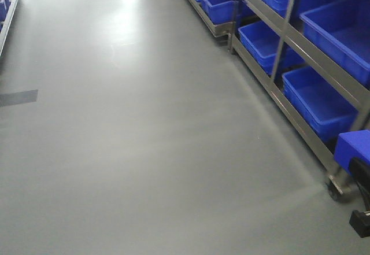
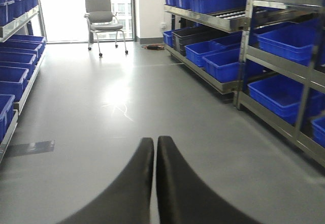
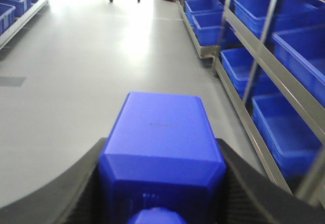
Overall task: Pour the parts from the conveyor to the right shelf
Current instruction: 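Turn and drive up to the empty blue bin on the shelf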
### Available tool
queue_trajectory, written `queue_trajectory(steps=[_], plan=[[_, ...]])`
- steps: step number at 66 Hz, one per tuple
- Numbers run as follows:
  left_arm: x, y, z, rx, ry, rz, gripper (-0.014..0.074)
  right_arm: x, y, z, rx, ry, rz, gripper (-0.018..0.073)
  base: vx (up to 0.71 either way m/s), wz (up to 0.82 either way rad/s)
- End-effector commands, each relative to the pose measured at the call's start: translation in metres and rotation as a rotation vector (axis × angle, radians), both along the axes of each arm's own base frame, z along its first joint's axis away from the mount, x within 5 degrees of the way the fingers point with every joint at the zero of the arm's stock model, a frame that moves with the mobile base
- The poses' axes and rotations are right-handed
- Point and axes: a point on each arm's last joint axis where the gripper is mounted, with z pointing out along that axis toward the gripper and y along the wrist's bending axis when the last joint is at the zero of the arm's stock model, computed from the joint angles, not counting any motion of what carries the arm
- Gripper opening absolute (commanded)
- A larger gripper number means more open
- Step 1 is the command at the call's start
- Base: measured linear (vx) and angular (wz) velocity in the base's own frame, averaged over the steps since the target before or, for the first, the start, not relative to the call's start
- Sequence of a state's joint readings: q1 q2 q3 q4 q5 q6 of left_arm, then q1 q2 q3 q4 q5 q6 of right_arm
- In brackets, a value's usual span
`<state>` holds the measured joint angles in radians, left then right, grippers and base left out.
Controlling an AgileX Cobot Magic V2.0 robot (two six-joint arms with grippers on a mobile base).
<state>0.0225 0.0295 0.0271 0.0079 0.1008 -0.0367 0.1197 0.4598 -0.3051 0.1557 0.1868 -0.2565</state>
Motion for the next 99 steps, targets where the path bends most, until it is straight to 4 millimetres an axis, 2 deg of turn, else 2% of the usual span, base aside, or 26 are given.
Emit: queue_trajectory(steps=[1,65,99], plan=[[0.0009,0.0001,0.0129,-0.014,-0.083,0.002,-0.0006,0.0028,-0.0012,0.0165,0.005,-0.103,-0.015,-0.0005,0.77,0.22],[0.0009,0.0001,0.0129,-0.014,-0.083,0.002,-0.0006,0.0028,-0.0012,0.0165,0.005,-0.103,-0.015,-0.0005,0.74,0.19],[0.0009,0.0001,0.0129,-0.014,-0.083,0.002,-0.0006,0.0028,-0.0012,0.0165,0.005,-0.103,-0.015,-0.0005,0.65,-0.04]])
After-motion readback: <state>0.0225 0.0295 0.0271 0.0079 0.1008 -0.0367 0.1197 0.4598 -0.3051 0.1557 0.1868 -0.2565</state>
